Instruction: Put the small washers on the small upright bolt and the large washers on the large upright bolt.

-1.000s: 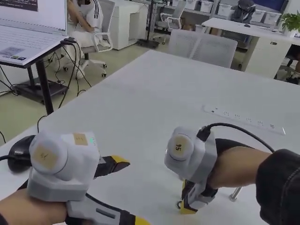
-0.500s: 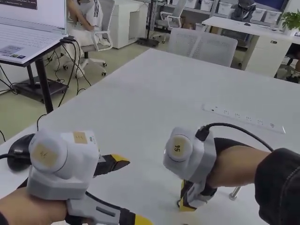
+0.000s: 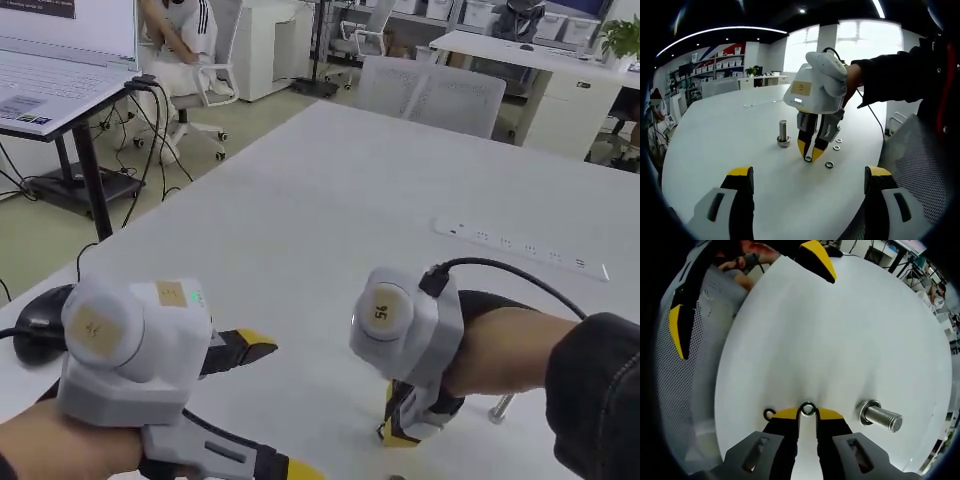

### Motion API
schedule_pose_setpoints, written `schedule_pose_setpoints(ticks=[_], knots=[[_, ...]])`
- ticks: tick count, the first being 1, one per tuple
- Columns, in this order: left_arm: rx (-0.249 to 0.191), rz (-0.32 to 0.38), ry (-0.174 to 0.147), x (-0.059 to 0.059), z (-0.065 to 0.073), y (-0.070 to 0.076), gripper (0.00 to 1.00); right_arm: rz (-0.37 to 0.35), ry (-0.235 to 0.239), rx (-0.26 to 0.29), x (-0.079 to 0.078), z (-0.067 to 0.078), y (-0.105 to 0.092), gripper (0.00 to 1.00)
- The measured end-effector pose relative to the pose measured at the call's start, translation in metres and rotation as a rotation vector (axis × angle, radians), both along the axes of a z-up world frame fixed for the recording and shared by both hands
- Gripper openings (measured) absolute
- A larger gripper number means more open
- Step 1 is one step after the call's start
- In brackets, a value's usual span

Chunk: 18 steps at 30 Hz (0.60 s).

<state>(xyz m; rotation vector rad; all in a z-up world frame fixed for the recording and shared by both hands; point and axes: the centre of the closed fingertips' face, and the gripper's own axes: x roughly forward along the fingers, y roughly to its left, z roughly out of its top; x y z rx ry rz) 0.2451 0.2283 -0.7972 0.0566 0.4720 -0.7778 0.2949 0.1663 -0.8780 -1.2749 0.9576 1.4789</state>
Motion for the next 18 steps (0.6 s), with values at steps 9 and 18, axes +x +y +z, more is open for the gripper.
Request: schedule_pose_setpoints(ticks=[9, 18], knots=[[0.001, -0.004, 0.001, -0.001, -0.001, -0.001, 0.91, -0.002, -0.002, -0.004, 0.000, 0.000, -0.002, 0.13], [0.004, -0.014, 0.002, -0.001, 0.000, -0.002, 0.91, -0.019, -0.007, -0.011, 0.004, 0.006, -0.012, 0.13]])
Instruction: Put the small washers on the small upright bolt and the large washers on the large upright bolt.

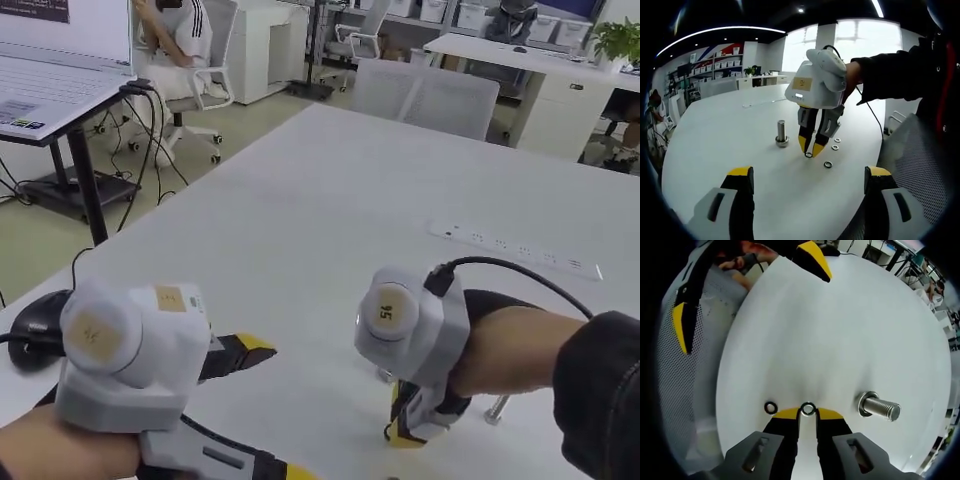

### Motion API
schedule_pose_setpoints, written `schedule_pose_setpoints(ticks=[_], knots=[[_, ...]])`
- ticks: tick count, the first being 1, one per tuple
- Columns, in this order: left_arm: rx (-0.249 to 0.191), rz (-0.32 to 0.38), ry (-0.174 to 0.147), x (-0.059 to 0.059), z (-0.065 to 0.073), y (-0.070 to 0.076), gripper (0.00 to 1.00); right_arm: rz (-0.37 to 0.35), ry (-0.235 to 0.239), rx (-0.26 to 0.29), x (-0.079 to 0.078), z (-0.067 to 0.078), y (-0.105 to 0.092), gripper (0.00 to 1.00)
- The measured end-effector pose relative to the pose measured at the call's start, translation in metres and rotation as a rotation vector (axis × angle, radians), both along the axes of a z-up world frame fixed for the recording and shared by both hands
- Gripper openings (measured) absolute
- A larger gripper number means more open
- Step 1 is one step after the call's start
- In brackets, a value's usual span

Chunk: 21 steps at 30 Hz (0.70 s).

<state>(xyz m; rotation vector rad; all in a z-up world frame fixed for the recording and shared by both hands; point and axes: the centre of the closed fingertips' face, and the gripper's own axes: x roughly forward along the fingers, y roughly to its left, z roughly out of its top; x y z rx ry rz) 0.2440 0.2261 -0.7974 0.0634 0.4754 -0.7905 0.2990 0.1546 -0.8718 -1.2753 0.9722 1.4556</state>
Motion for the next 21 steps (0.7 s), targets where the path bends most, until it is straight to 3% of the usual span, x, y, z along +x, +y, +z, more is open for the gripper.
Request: schedule_pose_setpoints(ticks=[21], knots=[[0.012, -0.034, -0.002, 0.002, 0.002, -0.007, 0.91, -0.078, -0.016, 0.014, 0.011, 0.024, -0.031, 0.13]])
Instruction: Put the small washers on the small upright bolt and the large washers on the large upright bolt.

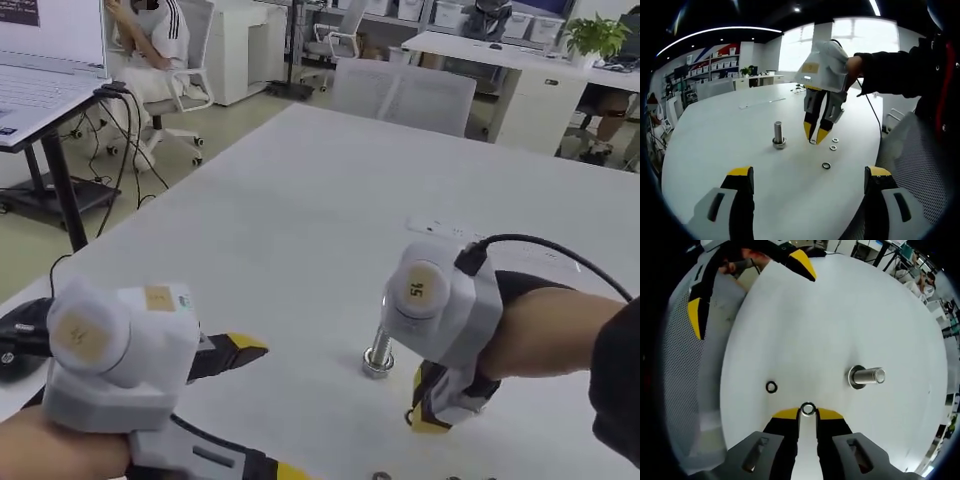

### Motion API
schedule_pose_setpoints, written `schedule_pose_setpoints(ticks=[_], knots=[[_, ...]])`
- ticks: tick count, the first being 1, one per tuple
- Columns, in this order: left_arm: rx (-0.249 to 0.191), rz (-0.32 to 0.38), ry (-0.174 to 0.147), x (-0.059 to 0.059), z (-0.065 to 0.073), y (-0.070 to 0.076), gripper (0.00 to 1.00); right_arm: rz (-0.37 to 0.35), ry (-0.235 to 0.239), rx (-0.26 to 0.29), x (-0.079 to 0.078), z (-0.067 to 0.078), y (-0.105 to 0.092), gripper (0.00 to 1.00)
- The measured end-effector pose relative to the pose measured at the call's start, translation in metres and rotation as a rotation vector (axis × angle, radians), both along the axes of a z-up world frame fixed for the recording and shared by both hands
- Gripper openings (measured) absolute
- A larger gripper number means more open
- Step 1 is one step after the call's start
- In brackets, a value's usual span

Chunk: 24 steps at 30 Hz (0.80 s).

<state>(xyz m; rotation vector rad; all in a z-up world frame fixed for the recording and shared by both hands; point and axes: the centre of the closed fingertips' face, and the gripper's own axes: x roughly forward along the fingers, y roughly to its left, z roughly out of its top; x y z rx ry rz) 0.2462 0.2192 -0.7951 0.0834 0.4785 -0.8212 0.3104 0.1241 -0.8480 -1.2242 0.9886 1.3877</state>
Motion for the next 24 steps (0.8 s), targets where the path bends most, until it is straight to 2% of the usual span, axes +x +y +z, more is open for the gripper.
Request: schedule_pose_setpoints(ticks=[12, 24], knots=[[0.022, -0.035, 0.006, 0.002, 0.000, -0.001, 0.92, -0.047, -0.004, 0.029, 0.004, 0.019, -0.014, 0.13], [0.038, -0.069, -0.004, 0.010, 0.007, -0.007, 0.92, -0.088, -0.020, 0.062, 0.013, 0.042, -0.028, 0.13]])
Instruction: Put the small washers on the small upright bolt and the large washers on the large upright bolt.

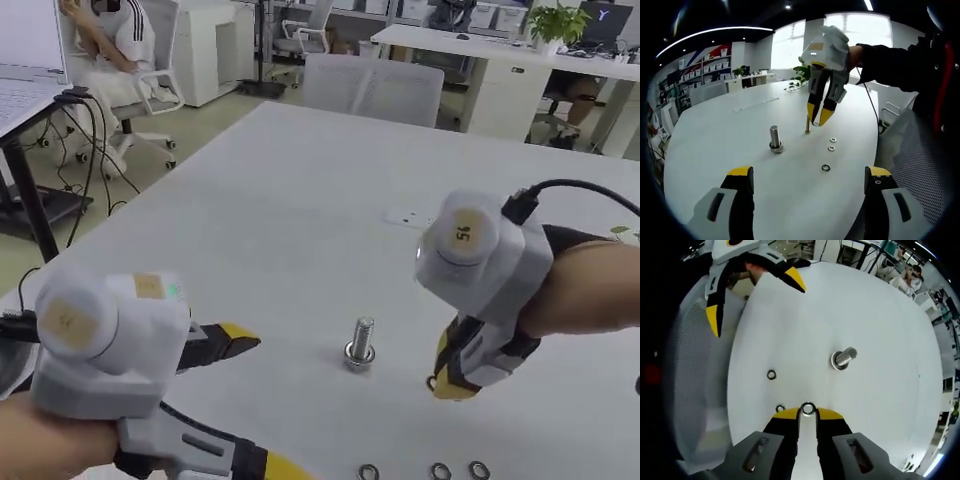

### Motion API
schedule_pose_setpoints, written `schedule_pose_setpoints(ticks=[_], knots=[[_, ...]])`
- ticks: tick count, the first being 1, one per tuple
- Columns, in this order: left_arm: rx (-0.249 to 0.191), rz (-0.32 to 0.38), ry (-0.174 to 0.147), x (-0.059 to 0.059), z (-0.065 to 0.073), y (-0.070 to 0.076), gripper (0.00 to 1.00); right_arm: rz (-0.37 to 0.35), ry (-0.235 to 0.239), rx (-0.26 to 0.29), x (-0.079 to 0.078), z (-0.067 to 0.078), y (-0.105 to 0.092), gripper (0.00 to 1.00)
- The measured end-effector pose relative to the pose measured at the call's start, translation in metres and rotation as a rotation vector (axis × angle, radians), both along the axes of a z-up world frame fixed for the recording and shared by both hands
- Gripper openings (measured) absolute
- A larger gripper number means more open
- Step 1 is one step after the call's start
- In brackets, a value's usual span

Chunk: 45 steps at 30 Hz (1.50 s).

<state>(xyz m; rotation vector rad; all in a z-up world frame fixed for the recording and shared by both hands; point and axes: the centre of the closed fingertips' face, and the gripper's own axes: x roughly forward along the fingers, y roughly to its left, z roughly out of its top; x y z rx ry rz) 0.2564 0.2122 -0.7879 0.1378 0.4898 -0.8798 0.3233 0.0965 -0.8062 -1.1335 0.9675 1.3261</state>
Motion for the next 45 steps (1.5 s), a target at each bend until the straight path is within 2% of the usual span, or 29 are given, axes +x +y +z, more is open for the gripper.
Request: schedule_pose_setpoints(ticks=[11, 15, 22, 32, 45], knots=[[0.006, -0.033, 0.001, 0.003, 0.004, -0.008, 0.92, -0.042, -0.043, 0.017, 0.019, 0.023, -0.015, 0.13], [0.005, -0.045, -0.001, 0.005, 0.007, -0.012, 0.92, -0.058, -0.055, 0.010, 0.025, 0.026, -0.022, 0.13], [0.007, -0.073, -0.003, 0.007, 0.009, -0.022, 0.92, -0.076, -0.064, -0.012, 0.033, 0.024, -0.031, 0.13], [0.023, -0.111, 0.013, 0.006, 0.005, -0.030, 0.92, -0.095, -0.042, -0.018, 0.041, 0.017, -0.035, 0.13], [0.027, -0.127, 0.022, 0.007, 0.000, -0.032, 0.91, -0.087, -0.020, -0.044, 0.044, 0.006, -0.035, 0.13]])
